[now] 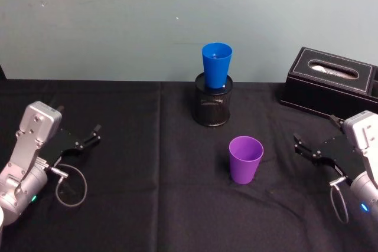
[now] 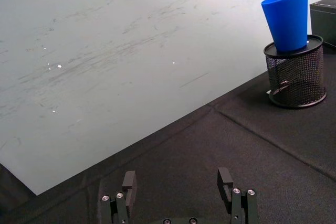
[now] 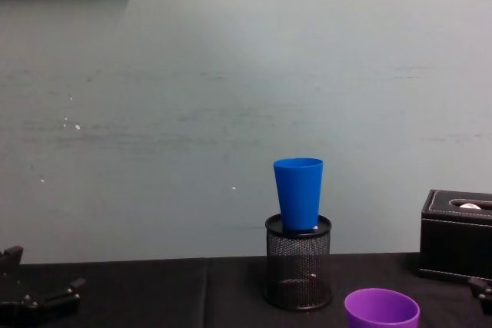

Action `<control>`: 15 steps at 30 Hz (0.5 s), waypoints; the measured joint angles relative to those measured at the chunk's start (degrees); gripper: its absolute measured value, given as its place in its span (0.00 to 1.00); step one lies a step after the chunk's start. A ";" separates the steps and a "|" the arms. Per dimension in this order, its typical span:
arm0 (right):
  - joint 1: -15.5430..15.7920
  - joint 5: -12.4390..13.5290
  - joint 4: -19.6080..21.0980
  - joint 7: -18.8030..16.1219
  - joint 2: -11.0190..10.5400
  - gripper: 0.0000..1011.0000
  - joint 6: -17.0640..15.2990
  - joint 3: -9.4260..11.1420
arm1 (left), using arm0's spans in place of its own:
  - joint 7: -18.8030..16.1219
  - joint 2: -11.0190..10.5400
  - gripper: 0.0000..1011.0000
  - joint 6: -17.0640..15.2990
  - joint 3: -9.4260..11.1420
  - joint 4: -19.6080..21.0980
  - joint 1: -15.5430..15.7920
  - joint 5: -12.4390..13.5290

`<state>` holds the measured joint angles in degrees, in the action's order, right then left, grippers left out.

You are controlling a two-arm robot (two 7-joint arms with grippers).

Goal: Pick up one cup with a gripper and tap it against the other cup.

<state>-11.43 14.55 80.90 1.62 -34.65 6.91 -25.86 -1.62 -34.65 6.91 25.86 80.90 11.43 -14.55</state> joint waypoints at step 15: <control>0.00 0.00 0.00 0.00 0.00 0.99 0.00 0.00 | 0.00 0.00 1.00 0.00 0.00 0.00 0.00 0.00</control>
<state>-11.43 14.55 80.90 1.62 -34.65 6.91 -25.86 -1.62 -34.65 6.91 25.86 80.90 11.43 -14.54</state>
